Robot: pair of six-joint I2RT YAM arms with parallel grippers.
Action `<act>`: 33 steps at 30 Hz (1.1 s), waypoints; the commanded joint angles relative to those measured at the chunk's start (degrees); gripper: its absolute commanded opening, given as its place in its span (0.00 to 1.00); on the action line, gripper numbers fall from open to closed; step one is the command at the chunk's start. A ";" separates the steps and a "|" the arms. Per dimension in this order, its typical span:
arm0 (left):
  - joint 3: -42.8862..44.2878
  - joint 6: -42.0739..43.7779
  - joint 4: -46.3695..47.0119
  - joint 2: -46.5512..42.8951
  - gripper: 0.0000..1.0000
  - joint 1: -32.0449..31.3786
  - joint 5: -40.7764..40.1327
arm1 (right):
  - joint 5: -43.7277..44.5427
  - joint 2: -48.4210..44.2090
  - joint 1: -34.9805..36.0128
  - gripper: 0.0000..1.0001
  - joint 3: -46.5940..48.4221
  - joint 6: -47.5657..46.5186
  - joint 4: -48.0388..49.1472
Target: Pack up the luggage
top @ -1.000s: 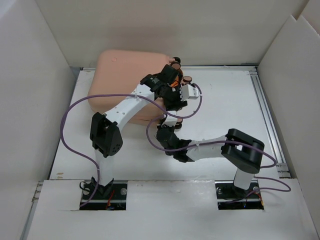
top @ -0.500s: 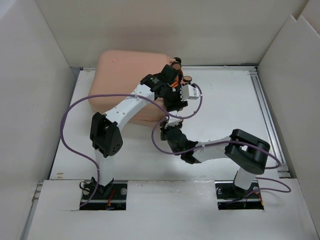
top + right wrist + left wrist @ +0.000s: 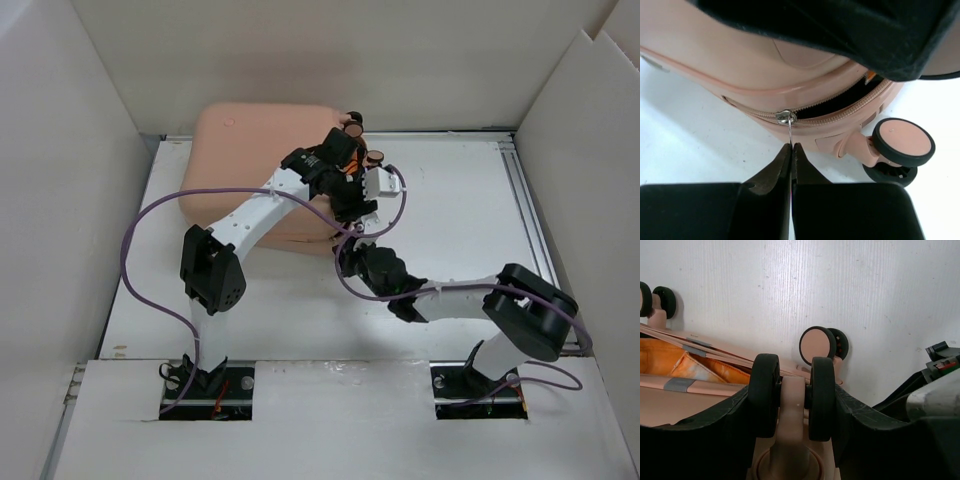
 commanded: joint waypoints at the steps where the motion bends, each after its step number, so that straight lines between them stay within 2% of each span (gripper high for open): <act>1: 4.14 -0.35 0.32 -3.77 0.00 0.81 2.63 | -0.98 -2.53 -5.64 0.00 0.01 -1.48 5.06; 9: 2.47 0.18 -1.43 -5.43 0.00 0.81 2.63 | -8.54 -3.59 -13.48 0.00 -6.66 5.19 11.65; 15: 1.85 0.70 -3.54 -5.97 0.00 0.81 3.25 | -12.76 -1.13 -17.51 0.00 -7.19 6.25 15.96; 20: 1.85 4.04 -8.71 -6.49 0.00 0.81 4.91 | -17.59 1.60 -23.66 0.00 -3.68 6.25 14.11; 23: 0.71 5.88 -10.66 -7.11 0.00 0.81 5.53 | -20.93 4.32 -29.11 0.00 -3.06 6.95 16.82; 26: 0.09 7.12 -12.67 -7.63 0.00 0.81 6.76 | -28.30 8.26 -32.80 0.00 0.26 6.43 19.90; 28: -1.39 9.57 -15.31 -7.64 0.00 0.81 7.37 | -33.21 9.86 -33.34 0.00 3.16 4.50 19.30; 30: -2.63 11.16 -17.42 -8.16 0.00 0.81 7.38 | -33.77 10.91 -33.34 0.00 7.63 1.44 14.30; 33: -5.87 14.41 -19.88 -8.16 0.00 0.29 6.77 | -33.16 11.44 -32.73 0.00 9.94 -0.08 12.18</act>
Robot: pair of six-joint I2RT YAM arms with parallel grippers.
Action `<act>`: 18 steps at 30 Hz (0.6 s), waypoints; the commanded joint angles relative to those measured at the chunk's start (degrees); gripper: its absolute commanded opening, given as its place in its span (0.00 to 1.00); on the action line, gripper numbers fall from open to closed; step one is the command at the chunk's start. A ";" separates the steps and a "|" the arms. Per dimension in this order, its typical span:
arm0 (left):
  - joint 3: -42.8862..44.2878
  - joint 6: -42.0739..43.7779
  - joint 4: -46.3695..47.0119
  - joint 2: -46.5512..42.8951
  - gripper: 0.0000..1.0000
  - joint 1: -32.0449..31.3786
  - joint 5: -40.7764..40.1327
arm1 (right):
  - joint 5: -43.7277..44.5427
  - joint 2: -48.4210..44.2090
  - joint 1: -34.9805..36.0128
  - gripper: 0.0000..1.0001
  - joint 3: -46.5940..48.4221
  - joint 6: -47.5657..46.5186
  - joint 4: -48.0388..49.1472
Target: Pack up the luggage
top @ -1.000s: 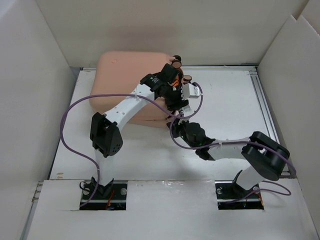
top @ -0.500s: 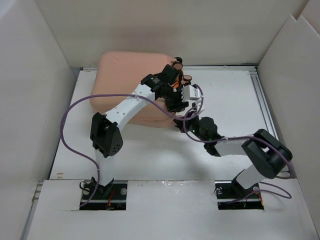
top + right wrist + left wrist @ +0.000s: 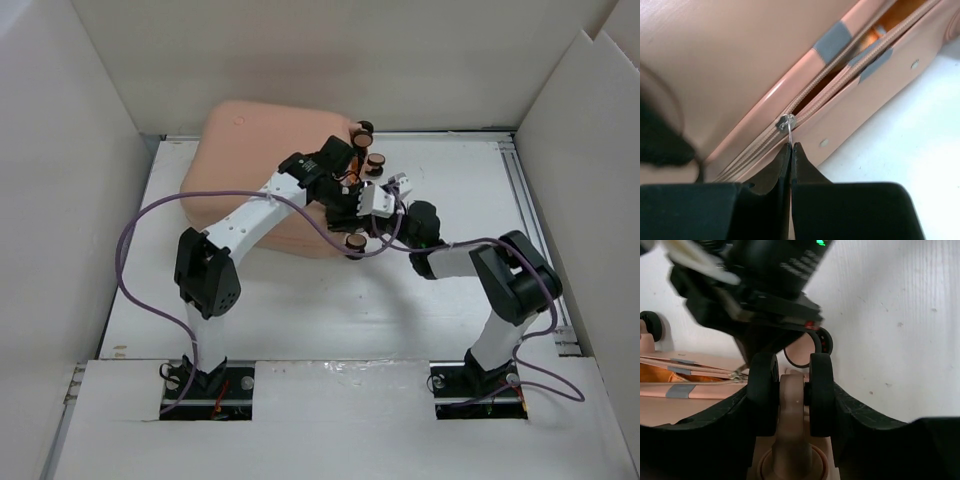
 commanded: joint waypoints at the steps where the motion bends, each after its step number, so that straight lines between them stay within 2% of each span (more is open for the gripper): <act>1: -4.17 4.36 -15.72 -7.96 0.00 -0.22 1.35 | 8.50 0.14 -4.44 0.00 4.78 -4.01 1.27; 7: -19.46 11.29 -15.72 -14.82 0.00 -4.00 -3.14 | 10.17 0.14 -8.75 0.00 9.79 -3.48 -5.31; 11: -29.82 12.54 -15.72 -22.54 0.00 -7.07 -5.69 | 12.11 0.14 -11.30 0.00 10.41 -3.48 -7.95; 15: -32.05 10.00 -15.72 -24.75 0.00 -7.08 -3.16 | 12.11 1.90 -15.69 0.00 11.03 -2.00 -9.45; 18: -34.06 8.76 -15.72 -26.16 0.00 -7.78 -1.22 | 10.27 4.52 -20.43 0.00 11.64 2.91 -7.79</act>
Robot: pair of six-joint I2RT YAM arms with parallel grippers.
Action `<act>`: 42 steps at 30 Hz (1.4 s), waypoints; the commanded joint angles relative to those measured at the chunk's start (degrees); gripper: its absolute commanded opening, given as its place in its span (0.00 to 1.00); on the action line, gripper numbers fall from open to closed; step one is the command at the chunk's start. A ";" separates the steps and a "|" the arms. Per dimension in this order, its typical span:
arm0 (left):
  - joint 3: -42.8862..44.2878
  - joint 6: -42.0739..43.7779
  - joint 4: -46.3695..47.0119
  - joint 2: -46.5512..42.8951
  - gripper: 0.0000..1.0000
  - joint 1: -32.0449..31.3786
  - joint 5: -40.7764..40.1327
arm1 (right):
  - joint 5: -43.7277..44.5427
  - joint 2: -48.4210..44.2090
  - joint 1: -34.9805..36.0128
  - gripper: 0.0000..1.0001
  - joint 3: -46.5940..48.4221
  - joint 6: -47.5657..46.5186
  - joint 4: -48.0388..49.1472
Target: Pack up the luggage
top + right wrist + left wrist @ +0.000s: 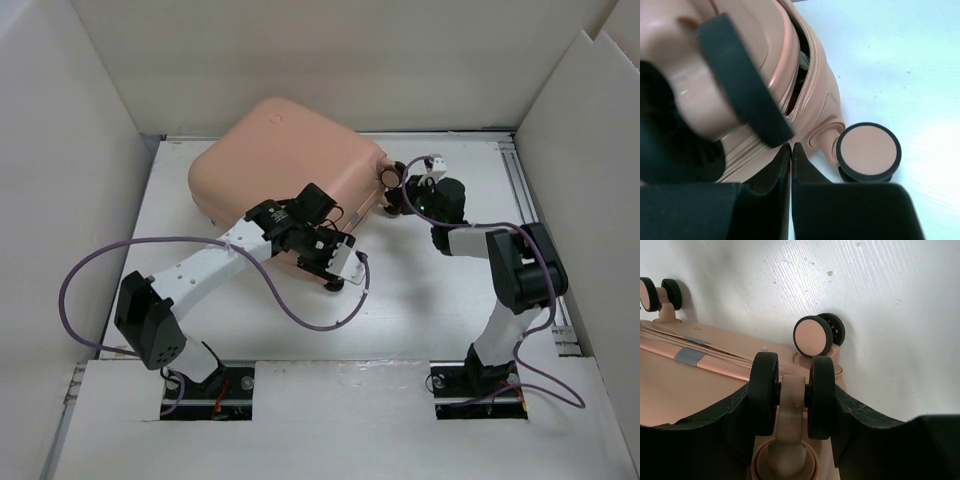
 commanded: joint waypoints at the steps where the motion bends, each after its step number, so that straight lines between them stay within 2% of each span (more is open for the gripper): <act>1: -4.56 -8.18 -17.62 -1.38 0.00 -1.92 5.21 | 9.88 2.83 -8.18 0.00 3.62 3.56 5.43; 7: -7.90 -8.71 -17.62 -3.58 0.00 -4.82 4.69 | -0.13 9.41 -10.83 0.00 15.10 -0.54 7.47; 8: -7.90 -8.71 -17.62 -3.58 0.00 -4.83 4.69 | -3.46 10.47 -11.35 0.00 17.40 -1.52 6.95; 10: -8.43 -8.71 -17.62 -3.58 0.00 -4.83 4.69 | -4.54 12.93 -13.10 0.00 23.10 -4.23 2.39; 13: -9.48 -8.71 -17.62 -4.19 0.00 -4.83 4.69 | -7.08 14.52 -15.91 0.00 25.85 -6.00 1.67; 16: -9.49 -8.71 -17.62 -4.19 0.00 -4.83 4.69 | -11.57 17.77 -16.45 0.00 32.88 -9.34 -1.49; 18: -9.49 -8.71 -17.62 -4.19 0.00 -4.83 4.69 | -13.67 20.58 -15.84 0.00 38.67 -11.54 -1.50; 19: -9.49 -8.71 -17.62 -4.19 0.00 -4.83 4.69 | -18.47 21.90 -15.31 0.00 41.48 -12.77 -2.02; 21: -10.01 -8.10 -17.62 -4.19 0.00 -4.83 4.69 | -21.67 25.32 -13.56 0.00 50.33 -17.58 -6.92; 24: -10.71 -8.10 -17.62 -4.19 0.00 -4.83 5.30 | -23.61 27.96 -11.45 0.00 58.52 -24.70 -13.35; 27: -10.72 -10.63 -15.00 -4.19 0.00 -4.31 3.55 | -27.74 29.11 -9.17 0.00 63.12 -27.54 -18.79; 28: -10.19 -11.86 -12.02 -4.19 0.39 -4.30 2.67 | -27.75 28.33 -8.37 0.00 63.13 -29.11 -18.81; 29: -9.41 -13.27 -10.34 -4.19 0.55 -2.30 1.01 | -27.75 27.54 -7.67 0.00 61.56 -30.43 -19.33; 30: -6.88 -15.55 -7.97 -4.19 0.64 -1.32 -0.22 | -26.01 26.75 -6.88 0.00 60.24 -31.92 -19.34; 31: -5.20 -22.88 -5.08 -4.19 0.71 -0.36 -1.72 | -25.47 25.09 -5.57 0.00 58.05 -35.07 -20.38; 33: -0.90 -29.25 1.61 -4.19 0.74 3.16 -4.89 | -24.85 23.85 -4.50 0.00 56.63 -37.03 -21.88; 34: 4.78 -32.59 3.46 -4.19 0.75 4.21 -5.85 | -24.15 23.23 -3.80 0.00 55.93 -37.56 -22.41; 35: 8.06 -39.75 6.17 -4.19 0.75 5.35 -6.82 | -23.54 21.84 -3.79 0.00 54.44 -38.08 -22.94; 37: 18.13 -45.43 6.90 -3.67 0.78 8.52 -8.23 | -21.17 20.60 -3.00 0.00 53.29 -39.14 -23.64; 39: 24.32 -51.13 6.90 -4.45 0.81 11.59 -10.68 | -18.62 19.28 -1.69 0.00 52.76 -40.63 -26.27; 42: 23.75 -55.90 6.38 -7.95 0.83 16.33 -12.54 | -16.15 17.70 -0.29 0.00 51.62 -42.21 -27.33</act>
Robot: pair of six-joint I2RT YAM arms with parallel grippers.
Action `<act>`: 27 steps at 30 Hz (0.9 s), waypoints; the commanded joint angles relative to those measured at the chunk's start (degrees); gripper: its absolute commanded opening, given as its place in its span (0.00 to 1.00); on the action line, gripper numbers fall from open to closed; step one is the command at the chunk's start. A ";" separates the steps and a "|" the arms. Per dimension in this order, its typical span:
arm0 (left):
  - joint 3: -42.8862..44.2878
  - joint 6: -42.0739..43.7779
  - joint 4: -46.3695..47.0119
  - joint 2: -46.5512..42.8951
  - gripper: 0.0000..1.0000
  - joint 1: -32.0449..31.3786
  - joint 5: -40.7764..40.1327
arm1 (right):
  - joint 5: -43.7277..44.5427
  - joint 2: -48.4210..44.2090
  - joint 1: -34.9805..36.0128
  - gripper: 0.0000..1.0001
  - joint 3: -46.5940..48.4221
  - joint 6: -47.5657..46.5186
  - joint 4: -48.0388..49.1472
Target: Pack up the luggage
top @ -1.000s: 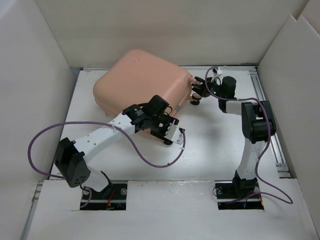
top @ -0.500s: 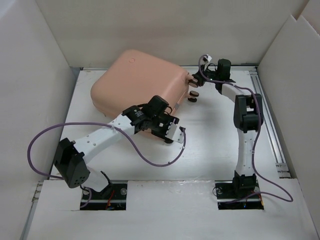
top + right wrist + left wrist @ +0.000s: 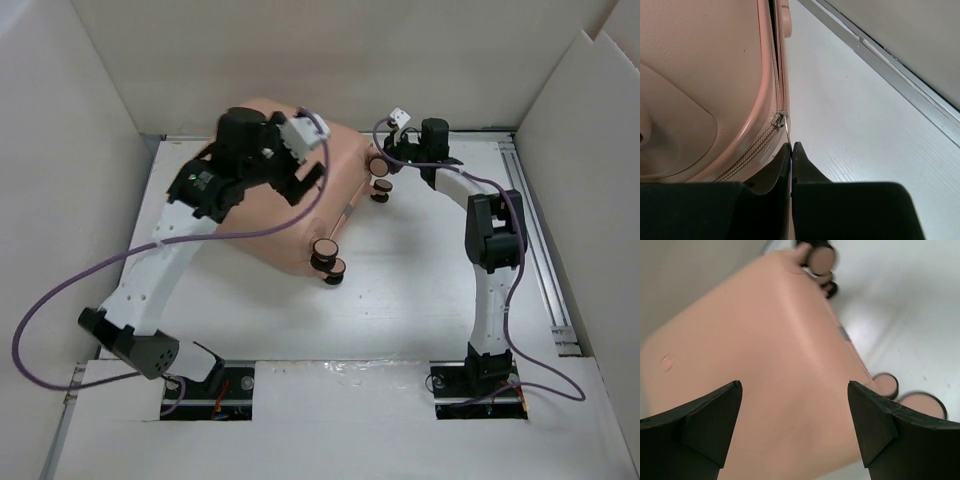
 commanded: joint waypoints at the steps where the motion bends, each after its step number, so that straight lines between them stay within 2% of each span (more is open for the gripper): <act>1: 0.01 -14.85 -0.82 -5.83 0.83 9.14 -5.10 | 8.37 -8.10 2.34 0.00 0.99 -6.64 6.96; 2: -3.84 -16.01 -0.82 -6.79 0.83 12.50 -6.07 | 8.90 -8.71 3.13 0.00 0.99 -7.16 6.44; 3: -5.62 -16.89 -0.82 -7.32 0.78 16.18 -7.21 | 8.91 -9.32 3.74 0.00 0.47 -7.16 6.43; 4: -7.20 -17.68 -2.03 -7.33 0.73 24.57 -8.10 | 9.52 -9.33 3.75 0.00 0.47 -7.17 6.43; 5: -9.56 -17.69 -3.00 -6.81 0.67 28.92 -8.10 | 10.57 -10.03 4.45 0.00 -0.14 -7.95 6.43; 6: -10.63 -18.39 -3.97 -6.19 0.60 33.32 -7.15 | 10.58 -10.03 5.15 0.00 -0.15 -7.96 6.43; 7: -11.86 -18.39 -4.76 -5.49 0.47 37.62 -5.66 | 11.45 -10.64 5.16 0.00 -0.67 -8.74 6.43; 8: -13.27 -17.78 -4.77 -4.61 0.41 45.50 -2.69 | 12.06 -11.34 5.85 0.00 -1.20 -9.53 5.82; 10: -18.80 -17.78 -3.81 -3.82 0.35 51.61 -0.03 | 12.77 -12.05 6.38 0.00 -2.51 -10.15 5.82; 11: -20.90 -17.78 -0.76 -2.68 0.35 54.43 -0.98 | 13.56 -12.92 7.00 0.00 -3.13 -10.76 5.82; 12: -25.10 -17.26 1.19 -1.80 0.37 54.98 -1.51 | 14.09 -12.93 7.00 0.00 -3.75 -10.77 5.82; 14: -27.95 -16.20 7.05 3.18 0.43 54.98 -2.30 | 14.09 -15.12 8.49 0.00 -6.02 -11.99 5.82; 16: -26.74 -15.67 9.72 8.29 0.50 53.76 -0.99 | 16.11 -16.70 10.24 0.00 -7.96 -12.00 5.82; 20: -15.33 -13.21 11.22 24.35 0.51 47.71 1.29 | 19.71 -22.84 14.72 0.00 -16.02 -13.49 5.82; 23: -6.21 -11.02 11.23 29.48 0.54 44.01 1.91 | 22.79 -27.16 17.54 0.00 -21.92 -12.97 8.09; 27: 0.77 -4.78 11.23 33.01 0.57 36.80 2.53 | 27.27 -35.59 25.08 0.00 -32.56 -9.20 12.65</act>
